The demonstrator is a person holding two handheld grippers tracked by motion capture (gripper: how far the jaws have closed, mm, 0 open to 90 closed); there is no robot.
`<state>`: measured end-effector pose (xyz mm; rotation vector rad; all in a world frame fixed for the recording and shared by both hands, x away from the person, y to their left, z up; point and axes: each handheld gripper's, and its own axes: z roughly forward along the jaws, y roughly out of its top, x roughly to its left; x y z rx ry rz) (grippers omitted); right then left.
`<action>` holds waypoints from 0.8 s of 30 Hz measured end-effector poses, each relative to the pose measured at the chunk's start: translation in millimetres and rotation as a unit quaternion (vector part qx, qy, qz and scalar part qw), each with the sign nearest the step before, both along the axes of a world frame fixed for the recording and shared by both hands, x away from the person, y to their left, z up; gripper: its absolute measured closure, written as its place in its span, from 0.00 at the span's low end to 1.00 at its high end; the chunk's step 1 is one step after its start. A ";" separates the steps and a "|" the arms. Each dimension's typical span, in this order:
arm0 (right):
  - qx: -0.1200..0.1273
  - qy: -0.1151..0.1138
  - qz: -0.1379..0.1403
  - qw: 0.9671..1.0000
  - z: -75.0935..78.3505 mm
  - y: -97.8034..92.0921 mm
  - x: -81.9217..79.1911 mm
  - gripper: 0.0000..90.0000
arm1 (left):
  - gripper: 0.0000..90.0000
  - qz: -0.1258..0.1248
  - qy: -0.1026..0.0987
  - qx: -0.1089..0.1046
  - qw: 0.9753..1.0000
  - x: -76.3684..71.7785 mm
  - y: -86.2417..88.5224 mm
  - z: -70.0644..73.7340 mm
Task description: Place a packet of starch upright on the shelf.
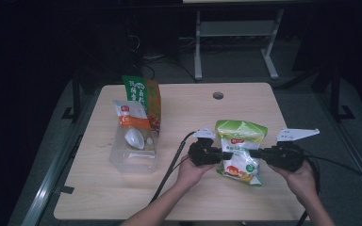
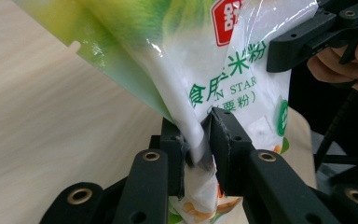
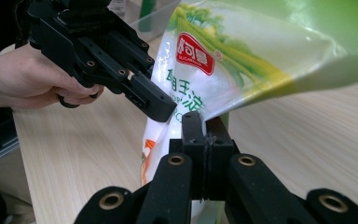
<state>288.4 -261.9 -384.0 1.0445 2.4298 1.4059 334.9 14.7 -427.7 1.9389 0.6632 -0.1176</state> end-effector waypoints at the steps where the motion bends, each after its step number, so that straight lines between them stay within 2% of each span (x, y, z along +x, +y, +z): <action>1: 0.000 -0.003 0.004 1.000 -0.3 5.2 1.5 0.99 | 0.85 0.003 -0.004 0.004 1.000 -0.6 3.2 0.9; 6: -0.004 -0.003 0.014 1.000 -4.0 25.6 6.5 0.99 | 0.86 0.016 -0.021 0.024 0.999 -3.6 21.4 1.2; 9: -0.014 0.001 0.020 1.000 -7.7 33.4 8.8 0.97 | 0.86 0.021 -0.033 0.034 0.999 -6.4 25.9 1.3; 11: -0.024 0.003 0.024 0.999 -10.3 36.5 9.1 0.96 | 0.87 0.022 -0.043 0.041 0.998 -9.1 26.9 1.9; 14: -0.026 0.013 0.027 0.999 -13.8 37.1 9.1 0.93 | 0.87 0.019 -0.052 0.044 0.998 -12.8 25.6 2.9; 17: -0.029 0.016 0.032 0.999 -16.2 37.7 8.4 0.86 | 0.87 0.016 -0.064 0.049 0.997 -16.8 22.9 4.0; 21: -0.041 0.022 0.038 0.998 -17.6 41.2 8.0 0.78 | 0.87 0.015 -0.068 0.053 0.996 -18.0 22.9 5.1; 24: -0.046 0.026 0.040 0.998 -17.6 43.9 9.2 0.76 | 0.87 0.011 -0.074 0.058 0.996 -18.8 23.2 5.7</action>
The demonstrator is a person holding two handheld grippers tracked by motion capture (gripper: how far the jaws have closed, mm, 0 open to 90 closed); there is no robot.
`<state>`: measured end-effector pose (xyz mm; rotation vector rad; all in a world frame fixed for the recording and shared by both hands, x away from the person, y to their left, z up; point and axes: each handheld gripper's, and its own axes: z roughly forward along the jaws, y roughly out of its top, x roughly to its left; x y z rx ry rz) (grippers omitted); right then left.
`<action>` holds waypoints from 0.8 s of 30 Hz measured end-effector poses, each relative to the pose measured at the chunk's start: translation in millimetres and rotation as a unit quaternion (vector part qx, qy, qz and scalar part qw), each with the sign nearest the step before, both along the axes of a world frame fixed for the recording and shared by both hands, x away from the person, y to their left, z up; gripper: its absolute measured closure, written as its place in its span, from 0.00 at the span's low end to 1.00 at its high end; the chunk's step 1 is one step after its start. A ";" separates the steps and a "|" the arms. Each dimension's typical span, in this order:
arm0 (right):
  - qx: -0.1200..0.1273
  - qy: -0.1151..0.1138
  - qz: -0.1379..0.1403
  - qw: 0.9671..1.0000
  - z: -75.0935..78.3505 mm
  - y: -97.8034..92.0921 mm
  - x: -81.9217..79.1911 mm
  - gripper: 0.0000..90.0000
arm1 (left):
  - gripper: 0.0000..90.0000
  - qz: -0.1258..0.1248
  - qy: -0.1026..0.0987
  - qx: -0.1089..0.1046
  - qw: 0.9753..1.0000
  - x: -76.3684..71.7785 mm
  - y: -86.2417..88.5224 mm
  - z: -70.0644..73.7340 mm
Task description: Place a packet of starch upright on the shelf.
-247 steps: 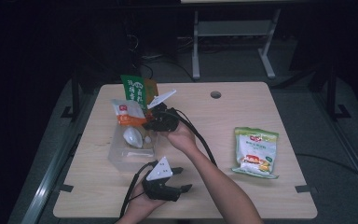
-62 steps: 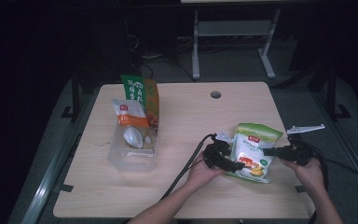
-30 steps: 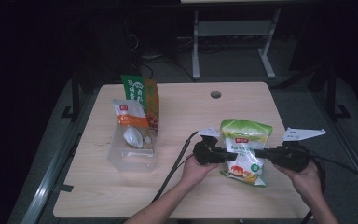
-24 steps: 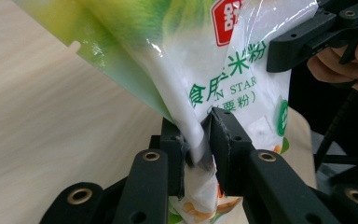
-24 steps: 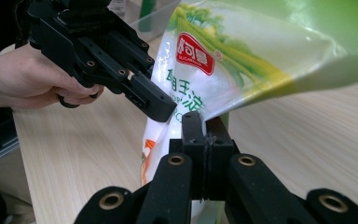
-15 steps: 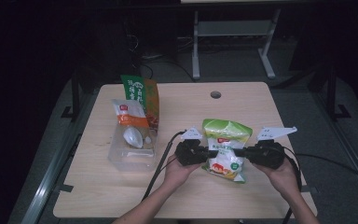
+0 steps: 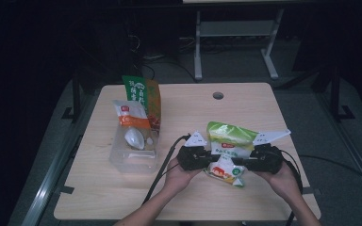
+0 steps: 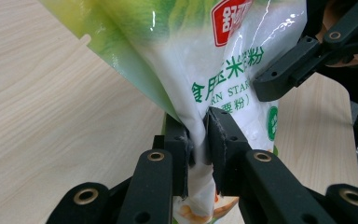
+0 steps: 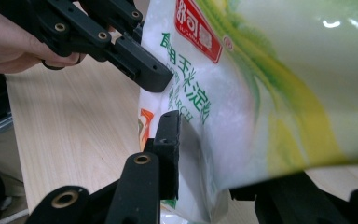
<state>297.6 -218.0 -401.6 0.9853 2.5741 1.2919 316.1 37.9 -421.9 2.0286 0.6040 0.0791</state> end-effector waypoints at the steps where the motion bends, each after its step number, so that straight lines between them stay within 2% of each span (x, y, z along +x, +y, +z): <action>1: 0.001 0.001 0.001 1.000 0.0 0.6 0.6 0.76 | 0.87 -0.001 -0.001 0.001 1.000 -0.4 0.0 0.3; 7: 0.000 0.006 0.003 1.000 -0.4 4.9 2.9 0.78 | 0.87 -0.003 -0.005 0.008 1.000 -2.3 1.1 1.2; 15: -0.004 0.003 0.005 1.000 0.4 5.7 1.2 0.93 | 0.83 -0.005 -0.010 0.011 1.000 -4.8 4.3 2.3; 24: 0.014 -0.002 -0.002 1.000 -0.3 3.7 -1.3 0.97 | 0.75 -0.002 -0.027 0.031 0.999 -10.7 11.1 5.1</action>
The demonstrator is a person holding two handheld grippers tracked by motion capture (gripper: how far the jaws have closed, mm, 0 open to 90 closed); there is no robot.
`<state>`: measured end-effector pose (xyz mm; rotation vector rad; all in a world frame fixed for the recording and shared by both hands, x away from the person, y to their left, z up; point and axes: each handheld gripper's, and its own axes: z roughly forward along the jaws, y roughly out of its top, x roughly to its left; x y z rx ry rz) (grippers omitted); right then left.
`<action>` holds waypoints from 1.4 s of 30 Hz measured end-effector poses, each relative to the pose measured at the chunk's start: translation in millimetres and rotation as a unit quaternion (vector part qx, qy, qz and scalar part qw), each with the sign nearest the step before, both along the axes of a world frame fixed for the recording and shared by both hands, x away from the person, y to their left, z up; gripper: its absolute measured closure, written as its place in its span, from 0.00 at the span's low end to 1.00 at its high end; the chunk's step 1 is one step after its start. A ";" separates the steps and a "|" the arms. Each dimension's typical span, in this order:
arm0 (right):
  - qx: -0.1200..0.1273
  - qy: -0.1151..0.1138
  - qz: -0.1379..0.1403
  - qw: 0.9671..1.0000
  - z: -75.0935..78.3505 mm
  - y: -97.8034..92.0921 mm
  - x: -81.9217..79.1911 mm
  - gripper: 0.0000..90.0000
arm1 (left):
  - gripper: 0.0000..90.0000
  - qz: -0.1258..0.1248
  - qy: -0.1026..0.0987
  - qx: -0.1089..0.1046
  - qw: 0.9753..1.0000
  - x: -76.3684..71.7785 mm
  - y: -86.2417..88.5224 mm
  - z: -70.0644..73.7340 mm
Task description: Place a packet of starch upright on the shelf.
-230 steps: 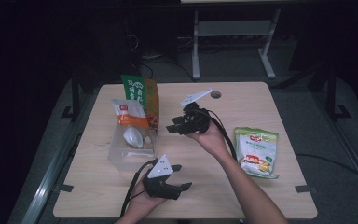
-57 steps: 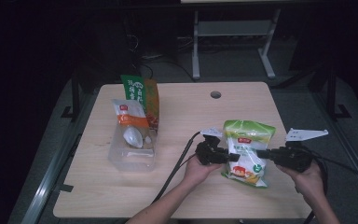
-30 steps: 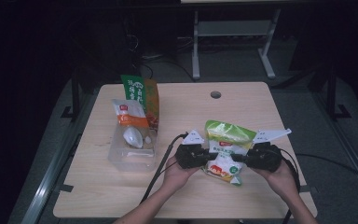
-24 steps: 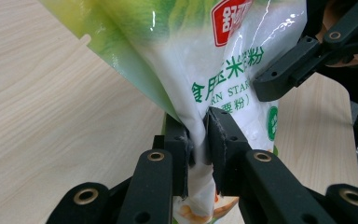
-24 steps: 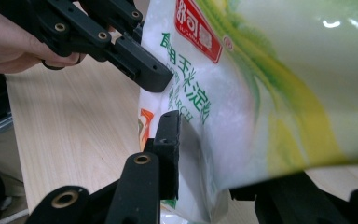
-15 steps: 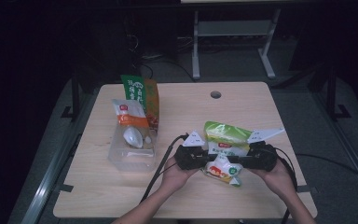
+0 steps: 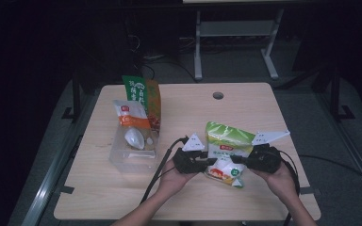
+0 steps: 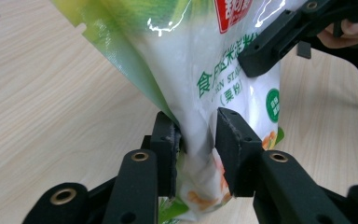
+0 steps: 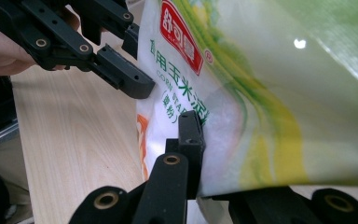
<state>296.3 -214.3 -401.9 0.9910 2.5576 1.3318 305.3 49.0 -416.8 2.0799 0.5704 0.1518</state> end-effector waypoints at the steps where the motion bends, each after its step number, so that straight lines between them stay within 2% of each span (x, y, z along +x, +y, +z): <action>1: 0.001 -0.001 0.000 1.000 0.3 0.0 -0.2 0.97 | 0.74 0.000 -0.003 0.001 1.000 0.0 1.7 0.3; 7: 0.000 -0.007 -0.004 1.000 3.6 2.3 -0.4 0.97 | 0.66 0.018 0.000 -0.003 1.000 -2.5 12.3 3.1; 14: -0.003 -0.014 -0.004 1.000 9.4 4.2 -0.2 0.97 | 0.61 0.024 -0.005 -0.006 1.000 -9.7 23.7 4.2; 19: -0.001 -0.015 -0.008 1.000 10.9 3.9 0.7 0.98 | 0.59 0.023 -0.004 -0.007 1.000 -15.6 28.9 2.5; 22: -0.001 -0.014 -0.009 1.000 12.5 4.4 1.1 0.98 | 0.54 0.022 -0.013 -0.002 1.000 -21.7 30.9 2.1; 29: -0.003 -0.018 -0.008 1.000 17.8 8.9 3.6 0.98 | 0.50 0.017 -0.025 0.010 0.999 -32.3 34.6 0.6; 42: 0.002 -0.018 -0.009 1.000 27.9 18.1 10.8 0.98 | 0.46 0.013 -0.037 0.012 0.999 -47.6 47.0 -2.5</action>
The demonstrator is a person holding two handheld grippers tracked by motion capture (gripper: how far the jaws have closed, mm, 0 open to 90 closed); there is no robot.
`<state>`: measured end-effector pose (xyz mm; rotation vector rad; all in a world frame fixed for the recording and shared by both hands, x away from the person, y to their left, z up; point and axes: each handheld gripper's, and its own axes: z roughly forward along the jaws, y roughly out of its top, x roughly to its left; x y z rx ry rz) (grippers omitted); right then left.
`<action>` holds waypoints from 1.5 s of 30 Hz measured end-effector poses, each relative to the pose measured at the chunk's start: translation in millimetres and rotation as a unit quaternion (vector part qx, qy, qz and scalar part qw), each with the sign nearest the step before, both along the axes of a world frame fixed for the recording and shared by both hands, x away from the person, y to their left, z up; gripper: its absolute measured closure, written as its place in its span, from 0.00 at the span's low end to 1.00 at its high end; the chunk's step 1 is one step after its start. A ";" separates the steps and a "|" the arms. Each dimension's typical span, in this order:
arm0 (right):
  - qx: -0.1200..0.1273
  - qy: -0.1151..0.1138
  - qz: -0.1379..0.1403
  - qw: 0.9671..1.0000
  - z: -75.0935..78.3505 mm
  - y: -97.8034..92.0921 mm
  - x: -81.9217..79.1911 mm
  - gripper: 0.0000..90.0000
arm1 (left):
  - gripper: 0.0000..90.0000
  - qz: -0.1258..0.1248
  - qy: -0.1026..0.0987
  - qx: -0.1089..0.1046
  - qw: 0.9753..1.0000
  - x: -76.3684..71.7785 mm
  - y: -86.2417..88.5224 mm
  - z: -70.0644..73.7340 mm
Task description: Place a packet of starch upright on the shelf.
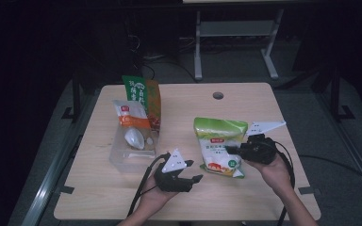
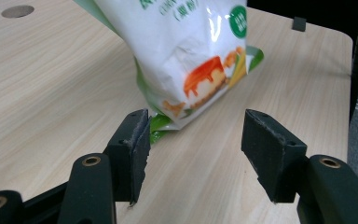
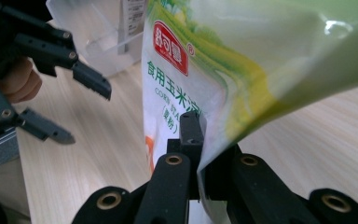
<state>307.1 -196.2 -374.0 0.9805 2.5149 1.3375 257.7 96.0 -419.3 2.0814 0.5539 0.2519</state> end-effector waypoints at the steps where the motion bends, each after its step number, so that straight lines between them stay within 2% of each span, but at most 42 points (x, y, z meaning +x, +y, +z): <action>1: 0.002 0.000 0.000 1.000 1.1 1.4 0.7 0.98 | 0.46 0.000 0.003 -0.001 1.000 -1.2 0.6 -0.2; 3: -0.001 -0.002 0.003 1.000 3.1 4.6 2.6 0.98 | 0.46 0.000 0.004 -0.006 1.000 -3.5 1.3 -1.7; 7: -0.004 -0.002 0.008 1.000 7.0 12.6 5.5 0.98 | 0.46 -0.002 -0.001 -0.003 1.000 -6.0 4.9 -4.8; 10: -0.005 -0.004 0.013 1.000 11.4 19.3 7.3 0.98 | 0.45 -0.001 0.002 -0.004 1.000 -9.4 7.4 -6.7; 15: -0.006 -0.010 0.021 1.000 23.2 32.9 10.2 0.98 | 0.45 -0.005 0.007 -0.006 1.000 -13.2 9.5 -7.1; 20: -0.001 -0.020 0.029 0.999 35.6 47.3 13.6 0.98 | 0.45 -0.012 0.002 -0.003 1.000 -18.8 9.2 -7.9; 23: 0.002 -0.023 0.037 0.999 43.8 59.2 16.5 0.98 | 0.44 -0.018 -0.002 0.004 1.000 -21.8 10.6 -7.4; 26: 0.001 -0.031 0.044 0.999 51.7 72.9 19.4 0.98 | 0.44 -0.020 -0.001 0.001 1.000 -26.2 11.9 -7.1; 28: 0.000 -0.034 0.051 0.998 57.3 82.7 21.4 0.98 | 0.44 -0.026 -0.011 0.015 0.999 -27.9 14.1 -6.0; 39: 0.002 -0.043 0.091 0.995 78.9 135.6 30.6 0.98 | 0.43 -0.024 -0.019 0.010 0.999 -38.1 25.1 -4.6; 43: 0.010 -0.044 0.100 0.994 83.1 150.0 32.9 0.98 | 0.42 -0.027 -0.030 0.013 0.999 -41.2 29.6 -4.3; 45: 0.011 -0.047 0.105 0.993 85.1 159.0 34.6 0.98 | 0.41 -0.023 -0.026 0.008 0.999 -43.4 30.6 -5.1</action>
